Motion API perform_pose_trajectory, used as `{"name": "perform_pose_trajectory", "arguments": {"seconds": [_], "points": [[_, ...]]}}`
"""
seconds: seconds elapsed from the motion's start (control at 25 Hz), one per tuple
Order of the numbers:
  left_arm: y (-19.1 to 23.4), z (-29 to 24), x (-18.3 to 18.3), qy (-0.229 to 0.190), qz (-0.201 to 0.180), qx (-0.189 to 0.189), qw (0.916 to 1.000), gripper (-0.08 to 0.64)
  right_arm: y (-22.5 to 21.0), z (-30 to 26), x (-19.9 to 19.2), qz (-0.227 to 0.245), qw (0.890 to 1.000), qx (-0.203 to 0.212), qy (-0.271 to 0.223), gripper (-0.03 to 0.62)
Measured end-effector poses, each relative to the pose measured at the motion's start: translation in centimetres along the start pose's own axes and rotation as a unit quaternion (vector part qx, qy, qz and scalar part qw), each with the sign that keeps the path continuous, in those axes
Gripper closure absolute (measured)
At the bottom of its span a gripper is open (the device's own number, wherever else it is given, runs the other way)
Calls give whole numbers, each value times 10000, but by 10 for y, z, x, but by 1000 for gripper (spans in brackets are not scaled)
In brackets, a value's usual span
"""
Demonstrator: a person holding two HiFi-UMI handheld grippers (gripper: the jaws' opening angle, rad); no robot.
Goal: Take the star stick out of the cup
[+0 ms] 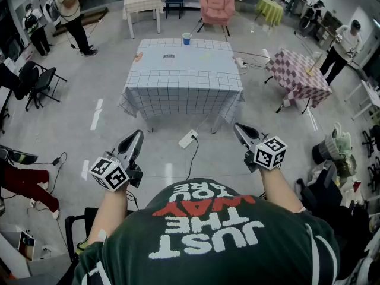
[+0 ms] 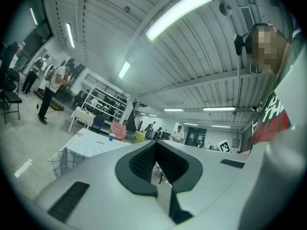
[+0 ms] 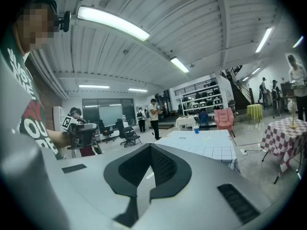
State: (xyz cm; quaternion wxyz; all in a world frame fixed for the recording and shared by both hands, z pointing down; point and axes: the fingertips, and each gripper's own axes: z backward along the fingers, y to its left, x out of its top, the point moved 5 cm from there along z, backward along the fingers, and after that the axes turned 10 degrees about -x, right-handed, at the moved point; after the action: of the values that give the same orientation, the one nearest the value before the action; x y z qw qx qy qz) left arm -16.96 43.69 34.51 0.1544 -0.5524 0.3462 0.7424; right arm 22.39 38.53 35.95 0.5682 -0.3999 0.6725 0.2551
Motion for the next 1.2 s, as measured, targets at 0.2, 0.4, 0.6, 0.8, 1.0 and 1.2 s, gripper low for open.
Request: {"name": "perform_pose_trajectory", "arguments": {"seconds": [0.2, 0.4, 0.6, 0.8, 1.0, 1.2], "points": [[2, -4, -1, 16, 10, -10, 10000, 560, -3, -3, 1, 13, 10000, 32, 8, 563], [0, -12, -3, 36, -22, -69, 10000, 560, -7, -4, 1, 46, 10000, 73, 14, 563], [-2, -23, -6, 67, -79, -153, 9998, 560, -15, -1, 0, 90, 9999, 77, 75, 563], [-14, -42, -9, 108, -77, -128, 9998, 560, -26, 5, 1, 106, 9999, 86, 61, 561], [-34, -71, -19, 142, -131, -148, 9997, 560, -48, 23, 1, 203, 9996, 187, 75, 561], [-57, -102, -36, 126, -109, -64, 9998, 560, -83, 41, -8, 218, 9991, 316, 162, 561]]}}
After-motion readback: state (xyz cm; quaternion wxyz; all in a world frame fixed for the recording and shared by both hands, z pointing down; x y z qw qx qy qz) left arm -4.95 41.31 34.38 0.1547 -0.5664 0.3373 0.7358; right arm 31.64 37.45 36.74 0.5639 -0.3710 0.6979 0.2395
